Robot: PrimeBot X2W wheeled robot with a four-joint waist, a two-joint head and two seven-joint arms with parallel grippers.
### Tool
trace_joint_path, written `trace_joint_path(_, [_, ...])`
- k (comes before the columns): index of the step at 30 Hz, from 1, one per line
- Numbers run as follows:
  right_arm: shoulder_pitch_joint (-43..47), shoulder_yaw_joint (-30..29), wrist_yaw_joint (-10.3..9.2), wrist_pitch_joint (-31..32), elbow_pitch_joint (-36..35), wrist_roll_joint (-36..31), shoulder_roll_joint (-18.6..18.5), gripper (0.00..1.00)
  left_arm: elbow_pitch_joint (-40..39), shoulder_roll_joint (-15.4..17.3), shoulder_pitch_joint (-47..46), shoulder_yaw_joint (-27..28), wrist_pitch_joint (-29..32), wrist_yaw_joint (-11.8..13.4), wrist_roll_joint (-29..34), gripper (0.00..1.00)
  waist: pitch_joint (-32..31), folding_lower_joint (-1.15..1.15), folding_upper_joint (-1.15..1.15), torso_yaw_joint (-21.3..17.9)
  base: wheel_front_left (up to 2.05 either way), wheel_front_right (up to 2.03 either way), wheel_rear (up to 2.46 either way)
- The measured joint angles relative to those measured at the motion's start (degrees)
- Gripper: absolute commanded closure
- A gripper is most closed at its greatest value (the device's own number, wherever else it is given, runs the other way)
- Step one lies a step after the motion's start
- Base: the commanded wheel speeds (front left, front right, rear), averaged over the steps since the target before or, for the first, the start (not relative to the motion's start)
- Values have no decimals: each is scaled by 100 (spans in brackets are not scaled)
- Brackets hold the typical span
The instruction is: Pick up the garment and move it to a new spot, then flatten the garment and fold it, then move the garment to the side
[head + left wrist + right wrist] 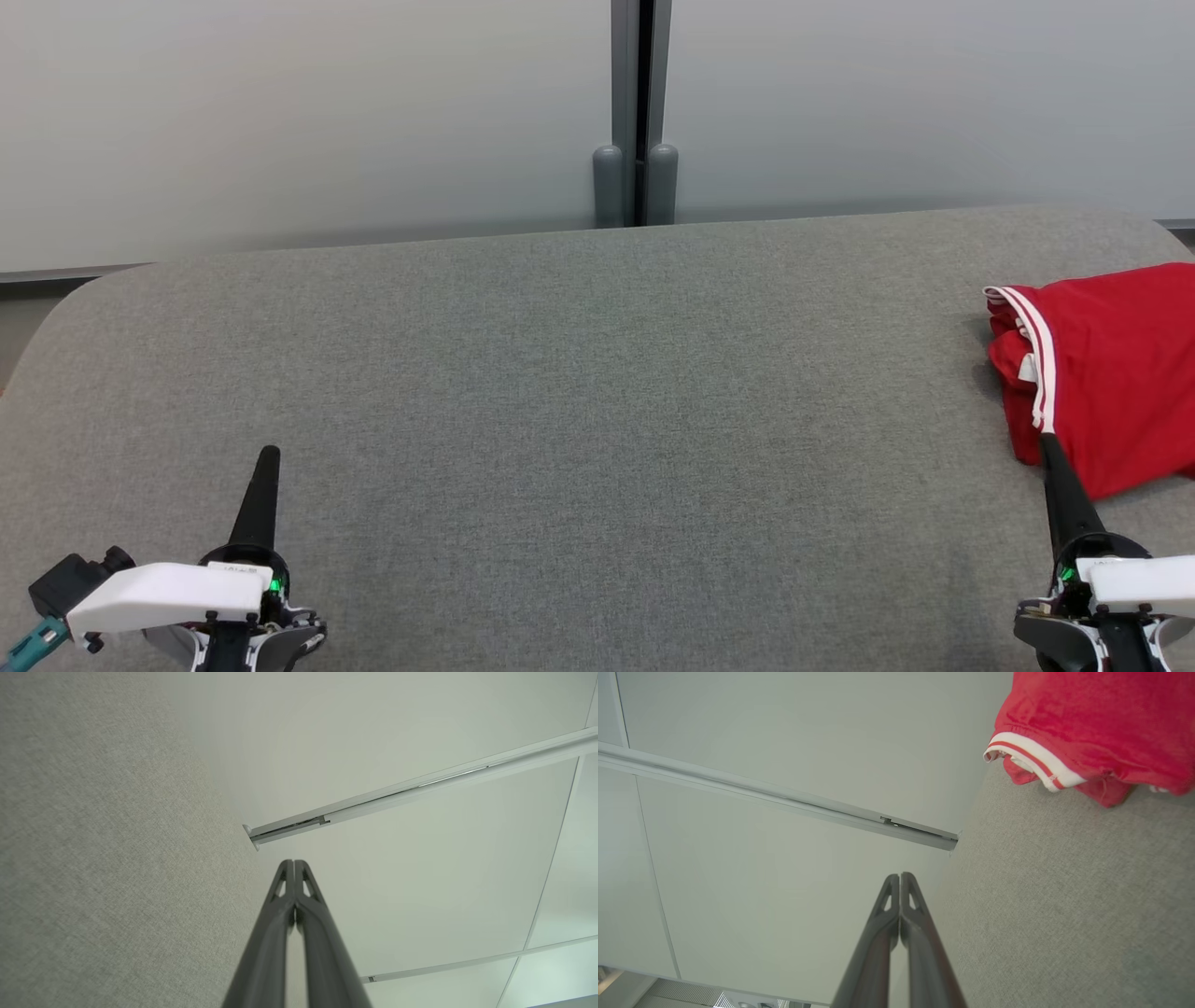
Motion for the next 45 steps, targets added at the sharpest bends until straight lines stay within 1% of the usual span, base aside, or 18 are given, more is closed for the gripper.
trace_joint_path(28, [-259,-91,0,57,323,1131,84,100,82,-163,-138,360,308,-255,-1039,100,-41,0,0,-46,0,0,0])
trace_joint_path(38, [-341,-119,0,69,420,1439,109,100,103,-221,-181,461,381,-322,-1329,100,-54,0,0,-61,0,0,0])
trace_joint_path(45, [-341,-127,0,88,424,1438,120,100,105,-230,-199,471,397,-322,-1334,100,-54,0,0,-61,0,0,0])
